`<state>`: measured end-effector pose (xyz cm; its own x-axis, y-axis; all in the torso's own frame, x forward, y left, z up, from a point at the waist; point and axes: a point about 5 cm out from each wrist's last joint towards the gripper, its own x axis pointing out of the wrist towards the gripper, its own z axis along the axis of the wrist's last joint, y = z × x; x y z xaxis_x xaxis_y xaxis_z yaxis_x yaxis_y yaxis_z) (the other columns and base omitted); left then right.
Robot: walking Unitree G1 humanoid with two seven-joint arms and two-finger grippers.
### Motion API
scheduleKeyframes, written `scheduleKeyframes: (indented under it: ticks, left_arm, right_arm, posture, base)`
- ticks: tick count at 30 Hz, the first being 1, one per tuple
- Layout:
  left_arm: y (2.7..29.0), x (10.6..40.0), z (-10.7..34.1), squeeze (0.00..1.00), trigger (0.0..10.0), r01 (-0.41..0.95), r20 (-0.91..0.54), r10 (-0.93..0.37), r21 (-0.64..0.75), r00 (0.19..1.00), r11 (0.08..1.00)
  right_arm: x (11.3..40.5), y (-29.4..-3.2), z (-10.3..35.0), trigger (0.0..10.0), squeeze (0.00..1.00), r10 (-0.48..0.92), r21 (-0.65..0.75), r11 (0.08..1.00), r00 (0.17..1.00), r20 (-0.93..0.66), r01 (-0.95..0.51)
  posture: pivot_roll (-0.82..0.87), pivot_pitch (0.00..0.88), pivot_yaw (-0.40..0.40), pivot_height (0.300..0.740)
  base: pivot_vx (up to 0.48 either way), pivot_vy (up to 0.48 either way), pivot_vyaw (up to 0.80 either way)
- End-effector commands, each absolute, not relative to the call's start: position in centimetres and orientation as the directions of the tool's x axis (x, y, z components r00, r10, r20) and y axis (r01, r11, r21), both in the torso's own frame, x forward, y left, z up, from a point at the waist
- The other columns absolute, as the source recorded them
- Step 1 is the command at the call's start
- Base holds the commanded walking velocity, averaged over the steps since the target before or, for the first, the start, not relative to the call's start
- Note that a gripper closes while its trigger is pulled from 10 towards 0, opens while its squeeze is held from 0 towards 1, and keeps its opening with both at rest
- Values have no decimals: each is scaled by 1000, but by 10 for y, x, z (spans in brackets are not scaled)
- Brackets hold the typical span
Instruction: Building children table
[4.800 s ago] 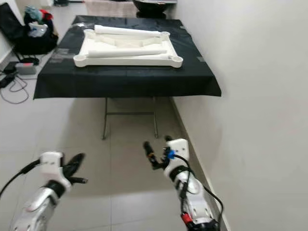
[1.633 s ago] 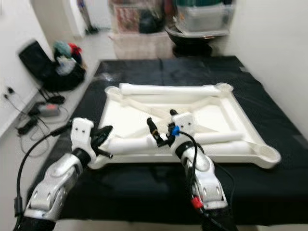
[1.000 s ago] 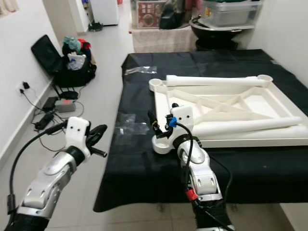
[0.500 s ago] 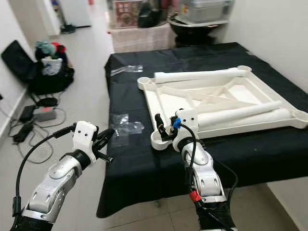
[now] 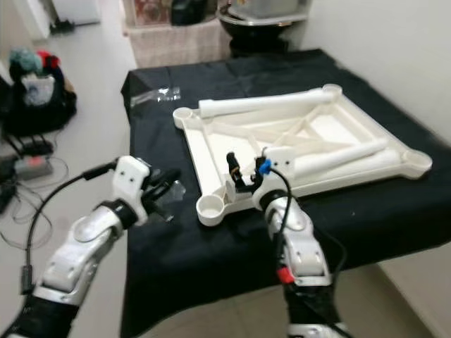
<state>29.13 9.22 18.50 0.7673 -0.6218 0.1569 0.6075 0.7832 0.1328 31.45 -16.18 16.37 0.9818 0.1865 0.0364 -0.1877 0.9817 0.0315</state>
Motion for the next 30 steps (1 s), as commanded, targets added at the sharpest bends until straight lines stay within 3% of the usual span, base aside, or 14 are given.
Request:
scheduleKeyframes:
  ticks: [1,4,10,13,15,16,17,25,26,30]
  left_arm:
    - [93,289,187,0,10000,630,159,-644,132,748,765]
    - [91,289,189,0,10000,638,165,-653,137,739,758]
    - [83,283,191,0,10000,713,154,-725,132,672,689]
    - [79,276,189,0,10000,776,115,-787,136,606,617]
    - [79,276,189,0,10000,776,115,-787,136,606,617]
    - [76,269,182,0,10000,835,17,-847,159,532,527]
    - [76,268,180,0,10000,848,-17,-858,166,513,503]
    - [79,268,171,0,10000,859,-148,-851,187,504,476]
    - [82,264,166,0,10000,877,-230,-848,186,477,443]
    - [86,259,162,0,10000,897,-299,-846,179,442,405]
  right_arm:
    - [314,-159,171,10000,0,196,57,978,978,74,-201]
    - [314,-160,173,10000,0,176,34,983,981,83,-179]
    - [314,-160,171,10000,0,197,67,977,979,60,-201]
    - [314,-160,171,10000,0,197,70,977,979,59,-201]
    - [314,-160,171,10000,0,197,70,977,979,59,-201]
    - [314,-161,170,10000,0,189,53,980,980,57,-192]
    - [314,-162,170,10000,0,185,41,981,981,56,-187]
    - [313,-163,166,10000,0,179,31,983,983,39,-180]
    - [313,-165,164,10000,0,175,24,984,984,27,-176]
    - [312,-166,162,10000,0,173,19,985,985,19,-173]
  posture:
    - [-124,0,32,740]
    - [-125,0,31,740]
    - [-125,0,32,740]
    - [-124,0,33,740]
    - [-124,0,33,740]
    - [-123,0,28,740]
    - [-123,0,28,740]
    - [-127,0,27,740]
    - [-124,0,26,740]
    - [-124,0,26,740]
  base:
    - [450,0,-800]
    - [450,0,0]
    - [420,0,-800]
    - [0,0,-800]
    - [0,0,-800]
    - [0,0,-531]
    - [0,0,0]
    - [0,0,0]
    - [0,0,0]
    - [0,0,0]
